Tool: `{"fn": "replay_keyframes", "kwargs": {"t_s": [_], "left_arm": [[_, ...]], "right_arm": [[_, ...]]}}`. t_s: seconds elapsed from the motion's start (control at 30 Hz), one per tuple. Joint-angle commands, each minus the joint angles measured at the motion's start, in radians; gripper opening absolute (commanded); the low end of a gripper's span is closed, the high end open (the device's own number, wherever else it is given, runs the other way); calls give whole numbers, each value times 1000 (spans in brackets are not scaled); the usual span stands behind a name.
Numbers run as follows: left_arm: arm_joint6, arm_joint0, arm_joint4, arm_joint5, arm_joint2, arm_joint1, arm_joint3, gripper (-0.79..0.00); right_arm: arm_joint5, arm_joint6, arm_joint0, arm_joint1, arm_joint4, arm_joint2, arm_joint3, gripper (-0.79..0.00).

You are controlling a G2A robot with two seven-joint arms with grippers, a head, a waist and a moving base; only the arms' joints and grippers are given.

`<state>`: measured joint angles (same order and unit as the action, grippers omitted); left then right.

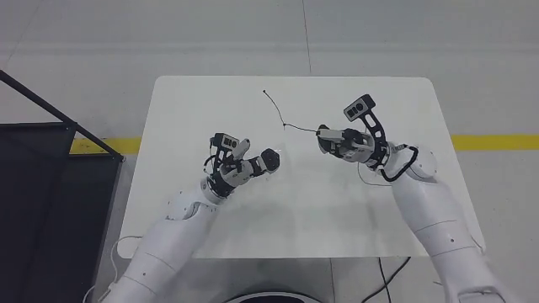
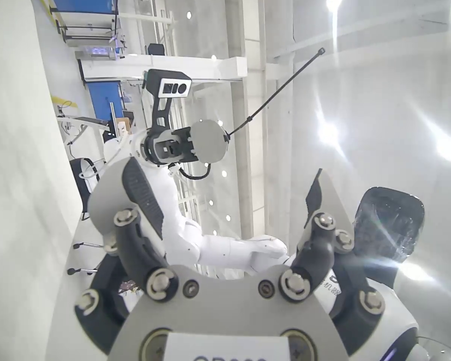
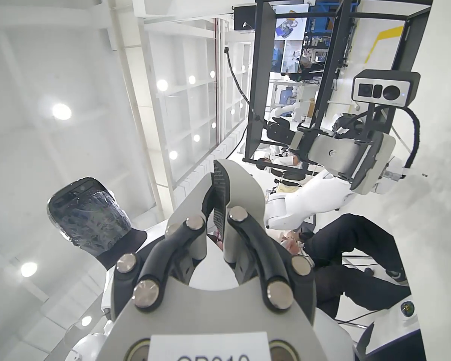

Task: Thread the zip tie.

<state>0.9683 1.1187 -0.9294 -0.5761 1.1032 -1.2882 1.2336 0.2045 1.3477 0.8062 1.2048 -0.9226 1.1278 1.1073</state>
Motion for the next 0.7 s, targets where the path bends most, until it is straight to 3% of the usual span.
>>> {"fn": "replay_keyframes", "kwargs": {"t_s": [0.0, 0.13, 0.27, 0.67], "left_arm": [[-11, 15, -60, 54, -3, -4, 39, 0], [31, 10, -187, 154, -9, -13, 45, 0], [26, -9, -219, 179, -26, -25, 15, -31], [18, -43, -260, 214, -75, -60, -21, -422]], "right_arm": [[3, -21, 16, 0, 10, 0, 32, -785], [20, -13, 33, 2, 8, 2, 56, -785], [45, 4, 36, 6, -3, 0, 57, -785], [61, 18, 22, 18, 2, -14, 29, -785]]}}
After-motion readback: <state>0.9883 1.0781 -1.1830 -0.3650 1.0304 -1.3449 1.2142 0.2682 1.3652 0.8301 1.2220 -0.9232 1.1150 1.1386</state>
